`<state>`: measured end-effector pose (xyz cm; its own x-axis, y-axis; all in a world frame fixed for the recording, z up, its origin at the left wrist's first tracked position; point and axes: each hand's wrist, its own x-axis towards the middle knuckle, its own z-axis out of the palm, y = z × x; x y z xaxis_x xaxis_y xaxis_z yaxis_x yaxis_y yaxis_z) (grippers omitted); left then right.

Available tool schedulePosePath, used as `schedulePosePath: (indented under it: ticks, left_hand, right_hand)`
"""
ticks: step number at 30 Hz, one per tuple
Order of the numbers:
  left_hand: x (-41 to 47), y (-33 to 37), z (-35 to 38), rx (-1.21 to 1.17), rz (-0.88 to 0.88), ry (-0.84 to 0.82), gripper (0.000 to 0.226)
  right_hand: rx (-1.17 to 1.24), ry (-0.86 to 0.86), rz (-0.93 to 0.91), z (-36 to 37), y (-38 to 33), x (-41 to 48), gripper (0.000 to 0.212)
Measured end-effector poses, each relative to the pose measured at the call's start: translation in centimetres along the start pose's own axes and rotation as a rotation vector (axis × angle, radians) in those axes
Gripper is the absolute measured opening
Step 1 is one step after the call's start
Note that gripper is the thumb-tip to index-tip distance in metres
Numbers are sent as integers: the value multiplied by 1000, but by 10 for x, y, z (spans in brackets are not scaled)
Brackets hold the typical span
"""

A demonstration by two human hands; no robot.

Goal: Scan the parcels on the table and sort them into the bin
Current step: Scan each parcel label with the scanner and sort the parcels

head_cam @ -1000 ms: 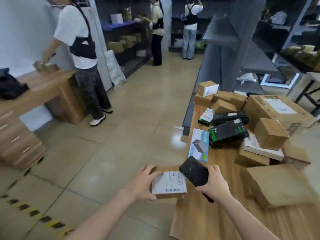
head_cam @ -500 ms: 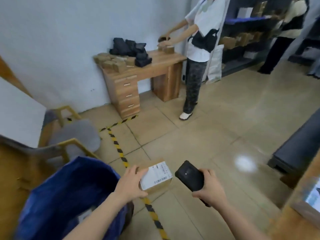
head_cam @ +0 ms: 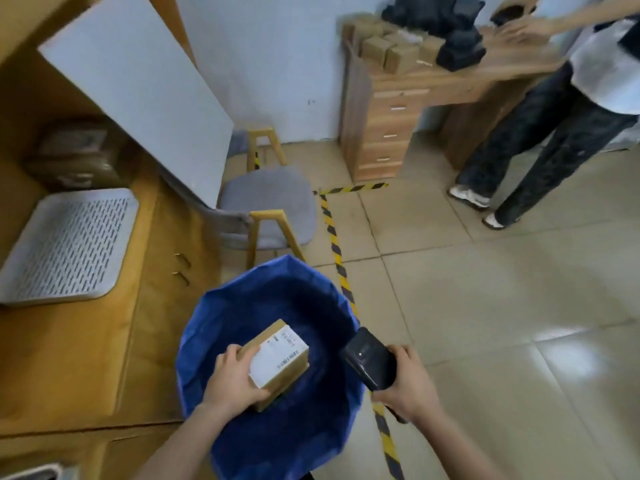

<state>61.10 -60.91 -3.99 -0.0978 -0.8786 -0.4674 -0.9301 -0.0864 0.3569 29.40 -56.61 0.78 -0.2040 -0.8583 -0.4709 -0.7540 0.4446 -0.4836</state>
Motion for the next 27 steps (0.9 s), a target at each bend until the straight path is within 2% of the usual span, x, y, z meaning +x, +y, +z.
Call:
schedulePosePath:
  ticks: [4,8,15,20,25,27]
  left_hand:
    - [32,-35,15,-20,-85,-3,99]
    - [68,-51,35,-40,-110,2,94]
    - [139,-57,73,-64,-116,-30,89]
    - [182,-47,102,-170,-128,-8,91]
    - [204,-41,124,-139,-121,-171,115]
    - [203,-44,128,-133,-141,-245,115]
  right_hand:
    - [29,-89,17,46,-21,34,91]
    - [65,-140,53,83,-35,66,83]
    - [154,-89,158,129,-46,110,81]
    - [173,-45,210,146,-34,137,77]
    - [137,-76,220,156,-24,151,83]
    - [125,-89,218,158,-22,149,86]
